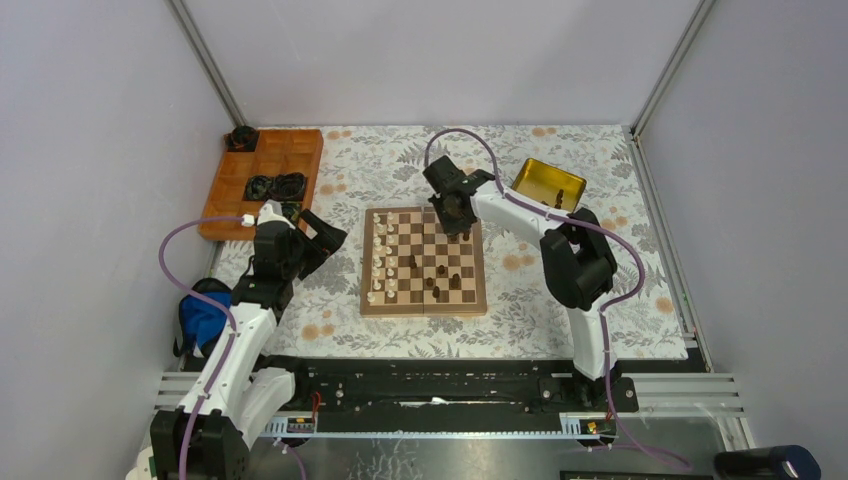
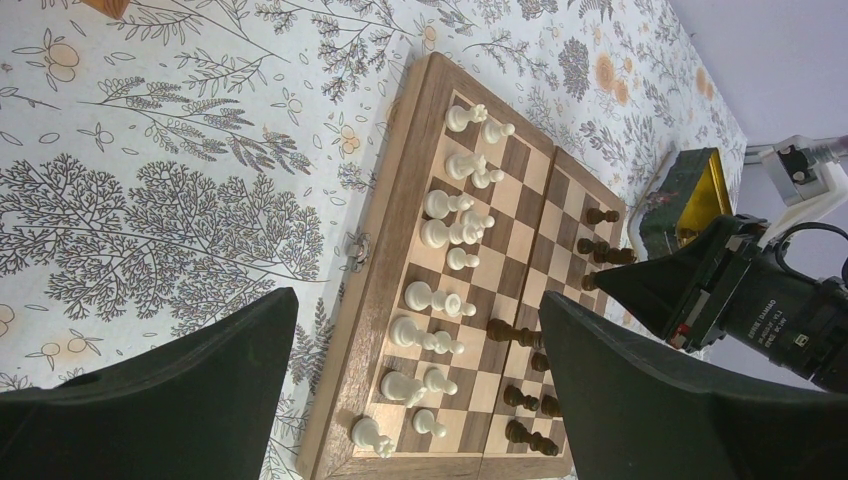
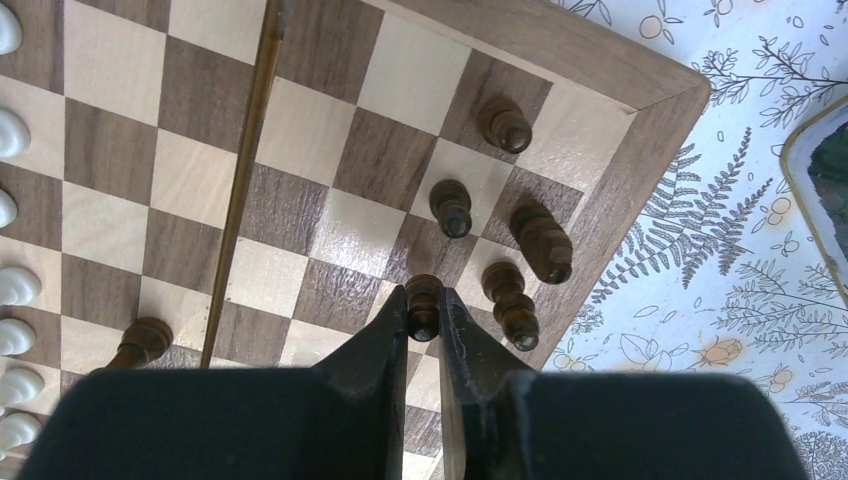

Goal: Set up the chess pieces on the board
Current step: Place the chess piece on the chessboard.

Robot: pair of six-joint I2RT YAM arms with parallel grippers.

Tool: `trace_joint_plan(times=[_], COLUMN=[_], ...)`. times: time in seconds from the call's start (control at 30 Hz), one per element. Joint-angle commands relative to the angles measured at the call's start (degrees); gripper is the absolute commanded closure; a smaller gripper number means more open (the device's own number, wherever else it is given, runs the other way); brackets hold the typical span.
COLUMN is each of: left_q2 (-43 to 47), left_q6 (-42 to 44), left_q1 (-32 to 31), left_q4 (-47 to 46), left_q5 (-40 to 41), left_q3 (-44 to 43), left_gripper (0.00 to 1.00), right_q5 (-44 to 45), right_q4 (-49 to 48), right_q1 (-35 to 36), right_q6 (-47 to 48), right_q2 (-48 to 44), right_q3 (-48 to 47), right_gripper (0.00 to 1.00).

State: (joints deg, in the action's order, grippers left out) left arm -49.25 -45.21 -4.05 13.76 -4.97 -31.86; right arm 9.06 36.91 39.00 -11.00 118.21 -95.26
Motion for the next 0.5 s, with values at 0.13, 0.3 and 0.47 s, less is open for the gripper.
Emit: trace_joint_plan(times=[0.13,0.3,0.47], left_q2=[-0.71,-1.13,-1.42], left_q6=[0.83,0.91,0.83], left_q1=[0.29,0.29,0.31], left_q4=[-1.51,-1.74,-2.05], left_q5=[-0.34,-0.26,-0.3], left_q3=[-1.27,-1.36,-1.28], left_gripper=[0.01,0.01,0.01], right_q5=[0.11,-0.73,-1.72], right_q4=[-1.08,-1.38,-1.48], right_q1=[-1.53,-2.04,-2.09], right_q6=[-0.6,-0.53,-0.51], right_q2=[-1.53,-0.73,-0.14], right_q3=[-0.84,-1.22,-1.65], right_gripper=[0.97,0.97,0.97])
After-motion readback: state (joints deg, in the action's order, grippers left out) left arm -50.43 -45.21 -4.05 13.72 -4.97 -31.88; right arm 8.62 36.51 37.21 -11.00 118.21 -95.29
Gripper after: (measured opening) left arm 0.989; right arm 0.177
